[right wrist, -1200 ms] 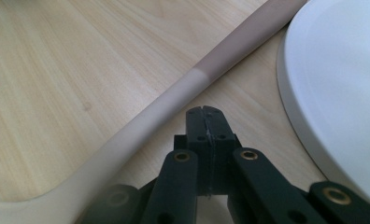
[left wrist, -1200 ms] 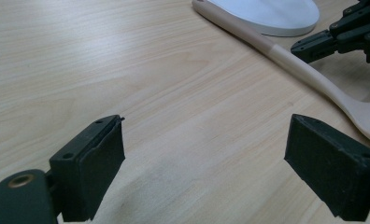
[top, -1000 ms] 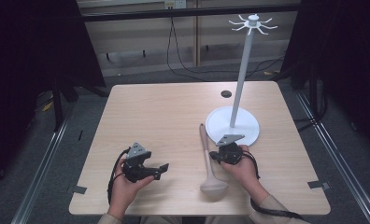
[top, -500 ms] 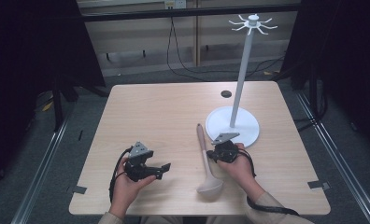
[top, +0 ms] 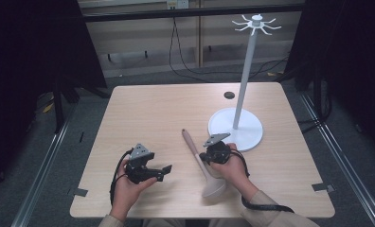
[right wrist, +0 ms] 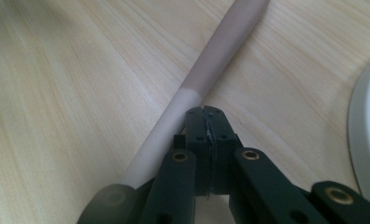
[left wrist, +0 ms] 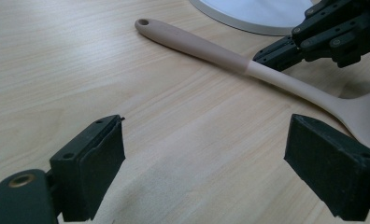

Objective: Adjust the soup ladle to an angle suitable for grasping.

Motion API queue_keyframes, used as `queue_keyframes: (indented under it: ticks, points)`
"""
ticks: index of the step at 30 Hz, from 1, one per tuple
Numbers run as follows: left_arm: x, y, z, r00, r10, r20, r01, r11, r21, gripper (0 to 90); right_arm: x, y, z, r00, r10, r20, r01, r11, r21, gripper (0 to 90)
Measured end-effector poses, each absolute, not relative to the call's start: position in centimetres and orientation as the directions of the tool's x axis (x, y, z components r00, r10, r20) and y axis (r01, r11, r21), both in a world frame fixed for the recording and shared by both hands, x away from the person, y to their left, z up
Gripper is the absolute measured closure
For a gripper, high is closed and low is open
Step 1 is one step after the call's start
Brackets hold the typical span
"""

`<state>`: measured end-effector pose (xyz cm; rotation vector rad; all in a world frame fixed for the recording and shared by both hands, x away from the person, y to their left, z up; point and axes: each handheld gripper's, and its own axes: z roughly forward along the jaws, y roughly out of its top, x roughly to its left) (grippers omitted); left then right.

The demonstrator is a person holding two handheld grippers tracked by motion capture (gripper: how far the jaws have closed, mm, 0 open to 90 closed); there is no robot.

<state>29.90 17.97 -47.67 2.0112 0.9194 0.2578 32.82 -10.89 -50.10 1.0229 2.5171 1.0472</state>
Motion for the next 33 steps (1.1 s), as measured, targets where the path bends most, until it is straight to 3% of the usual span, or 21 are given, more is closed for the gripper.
queue_keyframes:
  ticks: [23, 33]
  points:
    - [30.0, 18.1, -47.8, 0.701, 0.695, -0.159, 0.511, -0.335, 0.792, 12.0, 33.1, -8.9, -50.0, -0.783, 0.619, 0.061, 0.485, 0.547, 0.682, 87.9]
    - [30.0, 18.4, -47.7, 0.702, 0.693, -0.163, 0.512, -0.333, 0.792, 12.0, 33.4, -9.1, -49.7, -0.779, 0.625, 0.053, 0.496, 0.561, 0.662, 80.5]
